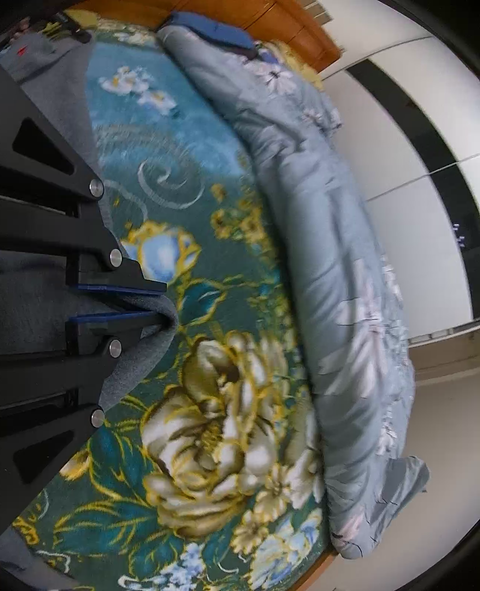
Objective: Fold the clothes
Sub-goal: 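Lift and stretch the grey sweatshirt between both grippers, then lay the grey sweatshirt flat on the bed with both grippers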
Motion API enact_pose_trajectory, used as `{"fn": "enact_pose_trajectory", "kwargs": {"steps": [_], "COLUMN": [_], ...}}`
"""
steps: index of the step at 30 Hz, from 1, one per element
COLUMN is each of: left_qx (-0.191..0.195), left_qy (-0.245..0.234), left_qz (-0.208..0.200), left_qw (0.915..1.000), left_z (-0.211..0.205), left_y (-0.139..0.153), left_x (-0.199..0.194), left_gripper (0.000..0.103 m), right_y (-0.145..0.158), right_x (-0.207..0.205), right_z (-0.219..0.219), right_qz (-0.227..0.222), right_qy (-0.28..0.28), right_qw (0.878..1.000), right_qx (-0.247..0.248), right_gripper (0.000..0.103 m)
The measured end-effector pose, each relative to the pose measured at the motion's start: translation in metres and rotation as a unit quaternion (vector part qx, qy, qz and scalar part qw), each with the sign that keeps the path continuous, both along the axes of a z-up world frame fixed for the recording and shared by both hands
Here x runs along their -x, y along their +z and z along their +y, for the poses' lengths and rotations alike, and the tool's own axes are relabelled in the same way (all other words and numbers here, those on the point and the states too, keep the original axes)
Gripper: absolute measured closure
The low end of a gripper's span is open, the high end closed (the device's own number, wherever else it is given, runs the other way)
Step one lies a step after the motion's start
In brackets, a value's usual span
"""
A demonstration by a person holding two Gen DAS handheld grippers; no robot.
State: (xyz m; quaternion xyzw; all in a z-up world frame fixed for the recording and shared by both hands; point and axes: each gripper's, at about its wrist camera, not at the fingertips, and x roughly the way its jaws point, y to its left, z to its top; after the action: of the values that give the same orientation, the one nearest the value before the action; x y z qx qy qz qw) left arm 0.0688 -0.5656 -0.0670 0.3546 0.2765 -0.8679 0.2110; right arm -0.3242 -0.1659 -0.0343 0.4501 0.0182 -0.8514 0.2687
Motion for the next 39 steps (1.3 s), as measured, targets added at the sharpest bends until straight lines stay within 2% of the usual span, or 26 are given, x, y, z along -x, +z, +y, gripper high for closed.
{"fn": "enact_pose_trajectory", "kwargs": {"steps": [5, 7, 9, 11, 12, 16, 18, 23, 26, 34, 36, 38, 39], "left_qx": [-0.034, -0.047, -0.048, -0.050, -0.054, -0.054, -0.046, -0.034, -0.046, -0.049, -0.048, -0.045, -0.044], "left_qy": [-0.004, -0.003, -0.002, -0.002, -0.004, -0.025, -0.038, -0.063, -0.062, -0.066, -0.069, -0.070, -0.068], "left_qz": [0.015, 0.021, 0.025, 0.032, 0.035, 0.052, 0.056, 0.044, 0.027, 0.015, 0.009, 0.005, 0.007], "left_qw": [0.9993, 0.9987, 0.9985, 0.9983, 0.9979, 0.9969, 0.9966, 0.9965, 0.9966, 0.9965, 0.9964, 0.9965, 0.9967], "left_z": [0.004, 0.008, 0.017, 0.026, 0.032, 0.058, 0.071, 0.092, 0.093, 0.100, 0.101, 0.101, 0.101], "left_y": [0.003, 0.008, 0.013, 0.018, 0.021, 0.033, 0.038, 0.035, 0.025, 0.020, 0.019, 0.017, 0.016], "left_x": [-0.009, -0.018, -0.030, -0.042, -0.048, -0.067, -0.069, -0.052, -0.036, -0.009, -0.001, 0.007, 0.010], "left_gripper": [0.095, 0.087, 0.066, 0.061, 0.060, 0.058, 0.051, 0.051, 0.051, 0.051, 0.051, 0.051, 0.053], "right_y": [-0.003, -0.001, 0.004, 0.011, 0.014, 0.027, 0.028, 0.001, -0.018, -0.033, -0.033, -0.033, -0.033], "right_x": [-0.003, -0.006, -0.011, -0.019, -0.025, -0.054, -0.069, -0.107, -0.123, -0.131, -0.130, -0.130, -0.129], "right_z": [-0.003, -0.004, -0.002, 0.002, 0.006, 0.032, 0.046, 0.065, 0.070, 0.072, 0.072, 0.072, 0.074], "right_qz": [0.001, 0.004, 0.005, 0.004, 0.006, 0.011, 0.009, -0.006, -0.015, -0.004, -0.003, -0.003, -0.004], "right_qy": [0.010, 0.015, 0.021, 0.027, 0.034, 0.065, 0.083, 0.141, 0.161, 0.165, 0.163, 0.161, 0.159], "right_qw": [1.000, 1.000, 0.999, 0.999, 0.999, 0.998, 0.996, 0.986, 0.981, 0.979, 0.979, 0.979, 0.979], "right_qx": [-0.020, -0.026, -0.025, -0.019, -0.014, -0.013, -0.025, -0.086, -0.107, -0.122, -0.124, -0.124, -0.124], "right_gripper": [0.092, 0.091, 0.077, 0.046, 0.045, 0.045, 0.045, 0.045, 0.045, 0.046, 0.054, 0.074, 0.079]}}
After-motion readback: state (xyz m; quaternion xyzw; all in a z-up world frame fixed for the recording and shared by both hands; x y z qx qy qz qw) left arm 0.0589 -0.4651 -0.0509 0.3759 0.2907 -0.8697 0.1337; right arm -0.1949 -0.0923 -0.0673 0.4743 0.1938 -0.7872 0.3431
